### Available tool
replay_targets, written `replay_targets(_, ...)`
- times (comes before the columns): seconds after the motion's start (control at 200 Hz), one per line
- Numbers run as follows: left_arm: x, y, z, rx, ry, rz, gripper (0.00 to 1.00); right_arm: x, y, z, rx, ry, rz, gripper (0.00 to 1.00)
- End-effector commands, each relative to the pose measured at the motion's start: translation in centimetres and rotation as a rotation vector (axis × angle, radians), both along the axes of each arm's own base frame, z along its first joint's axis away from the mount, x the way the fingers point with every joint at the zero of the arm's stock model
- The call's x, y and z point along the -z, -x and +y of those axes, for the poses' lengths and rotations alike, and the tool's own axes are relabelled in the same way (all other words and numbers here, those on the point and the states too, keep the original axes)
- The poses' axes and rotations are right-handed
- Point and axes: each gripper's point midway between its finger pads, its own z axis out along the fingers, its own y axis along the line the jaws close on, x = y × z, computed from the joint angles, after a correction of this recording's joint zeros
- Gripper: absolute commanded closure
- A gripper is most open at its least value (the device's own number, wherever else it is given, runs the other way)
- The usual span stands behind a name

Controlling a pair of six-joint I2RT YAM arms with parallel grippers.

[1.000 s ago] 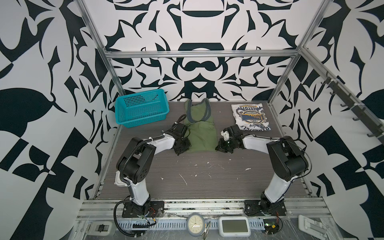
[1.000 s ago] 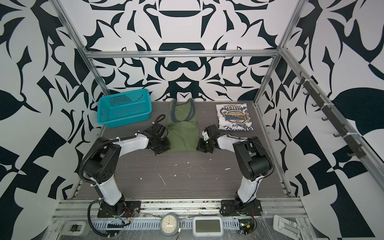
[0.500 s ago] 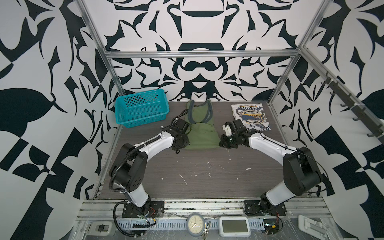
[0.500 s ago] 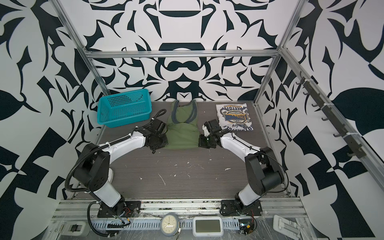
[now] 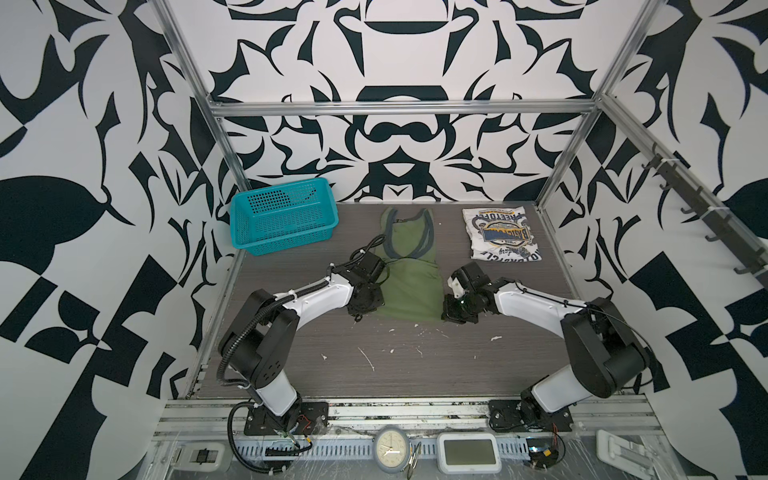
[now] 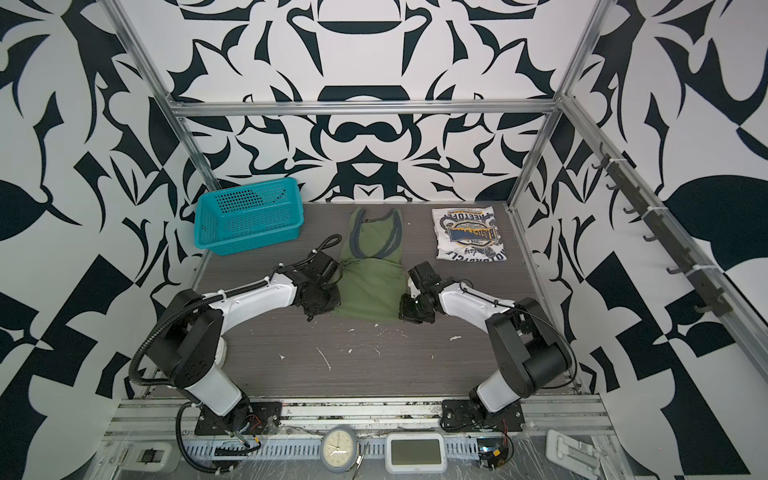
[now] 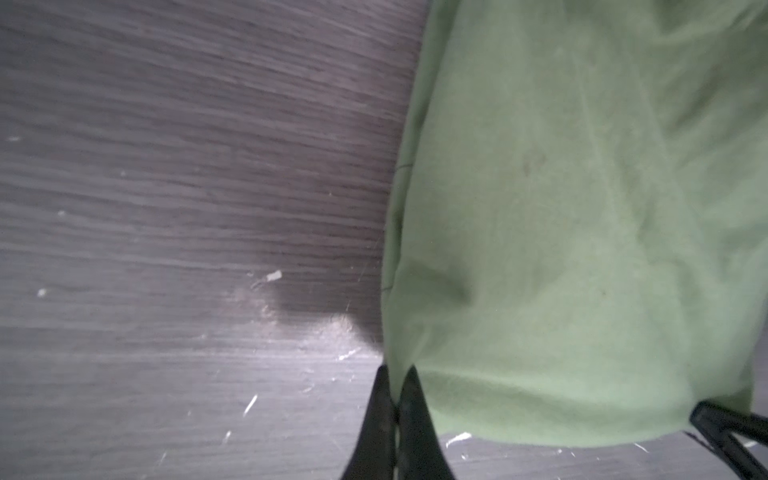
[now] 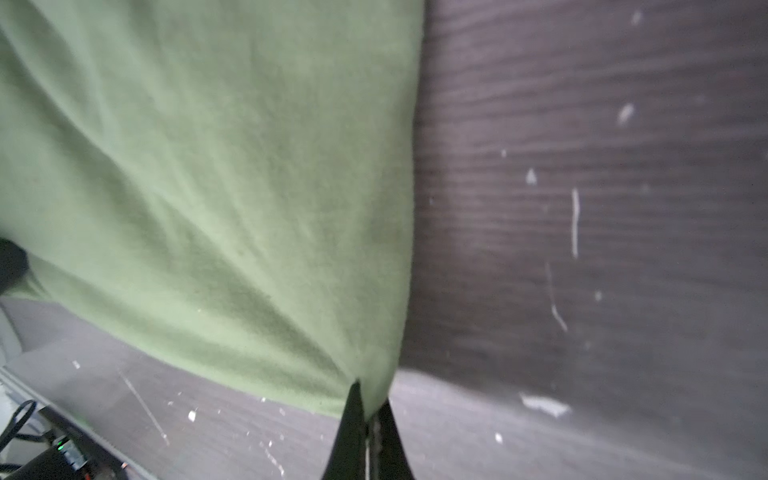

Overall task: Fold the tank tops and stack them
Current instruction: 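Fold the green shirt over again away from the robot with both grippers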

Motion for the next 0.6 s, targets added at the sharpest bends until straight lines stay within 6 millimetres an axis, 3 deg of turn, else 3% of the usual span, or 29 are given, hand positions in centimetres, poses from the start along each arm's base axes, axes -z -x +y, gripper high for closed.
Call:
replay_targets(0.0, -2.0, -0.1, 0.7, -0.050, -0.006, -0.072, 1.00, -1.5, 0.4, -0.1, 0.034, -0.021, -0.018, 1.00)
replay_targets(0.18, -5.7, -0.9, -0.3, -0.031, 0.037, -0.146, 1.00, -5.5, -0.6, 0.3, 0.034, -0.057, -0.096, 1.00)
replay_targets(0.305, -8.6, -2.8, -1.1, -0.011, 0.040, -0.198, 1.00, -8.9, -2.5, 0.5, 0.035, -0.068, -0.167, 1.00)
replay_targets(0.47, -12.4, -7.8, -2.3, 0.002, 0.049, -0.260, 0.98, -13.7, -7.3, 0.2, 0.061, -0.103, -0.271, 1.00)
replay_targets(0.595, -13.2, -12.9, -2.8, -0.022, 0.114, -0.234, 0.98, -16.3, -11.9, -0.3, 0.092, -0.138, -0.324, 1.00)
